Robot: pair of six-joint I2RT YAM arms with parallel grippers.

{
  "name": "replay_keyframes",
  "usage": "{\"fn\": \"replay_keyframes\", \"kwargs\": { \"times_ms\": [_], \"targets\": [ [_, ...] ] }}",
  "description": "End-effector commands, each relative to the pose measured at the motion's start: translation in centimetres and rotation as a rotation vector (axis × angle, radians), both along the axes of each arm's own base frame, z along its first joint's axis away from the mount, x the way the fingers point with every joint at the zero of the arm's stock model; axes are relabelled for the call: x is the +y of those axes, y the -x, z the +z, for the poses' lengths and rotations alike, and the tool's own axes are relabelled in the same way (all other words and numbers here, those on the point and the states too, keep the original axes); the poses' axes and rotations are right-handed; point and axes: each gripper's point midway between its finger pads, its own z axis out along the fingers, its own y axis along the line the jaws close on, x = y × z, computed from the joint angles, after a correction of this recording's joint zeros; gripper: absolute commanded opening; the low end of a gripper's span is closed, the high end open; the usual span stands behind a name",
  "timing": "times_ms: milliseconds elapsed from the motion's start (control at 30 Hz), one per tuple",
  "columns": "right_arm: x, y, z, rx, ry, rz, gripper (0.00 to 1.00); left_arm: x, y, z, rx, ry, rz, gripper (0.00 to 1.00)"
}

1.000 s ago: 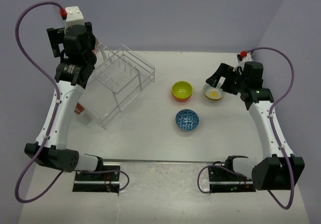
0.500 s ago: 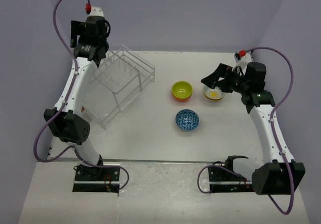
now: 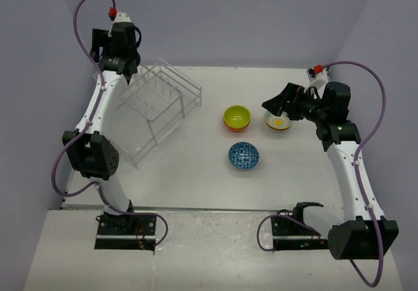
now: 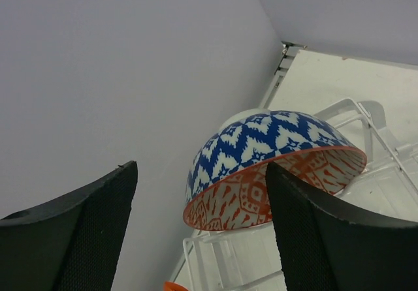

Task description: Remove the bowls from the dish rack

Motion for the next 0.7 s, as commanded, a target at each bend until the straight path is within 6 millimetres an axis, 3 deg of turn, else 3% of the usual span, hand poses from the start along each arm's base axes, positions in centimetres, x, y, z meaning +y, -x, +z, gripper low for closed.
{"fn": "replay_keyframes", "kwargs": {
  "times_ms": [0,167,233,367,567,667],
  "targets": [
    [-0.2,0.1,2.0,-0.079,0.007,-0.007,0.99,1.3,0.2,1.6,-0.078,-0.029,0.041,0.79],
    [-0.3,0.2,2.1,-0.079,0.016,-0.009,0.99,2.2,0.2,1.4,-0.094,-0.057,0.07,0.61],
    [-0.3,0.4,2.3,-0.091,0.016,-0.011,0.99,2.6,0.3,0.8,-0.073,-0.079,0.081,0.59],
    [-0.4,0.4,2.5,-0.098,0.02,-0.014,0.99,2.7,0.4,1.7,-0.095,-0.089,0.088,0.56],
    [-0.2,0.3,2.2,-0.089,0.018,-0.003,0.99,2.4,0.4,2.4,-0.113,-0.085,0.051,0.31],
    [-0.2,0.4,2.4,-0.095,0.02,-0.001,0.99,2.4,0.3,2.2,-0.106,-0.09,0.048,0.25]
  ]
}}
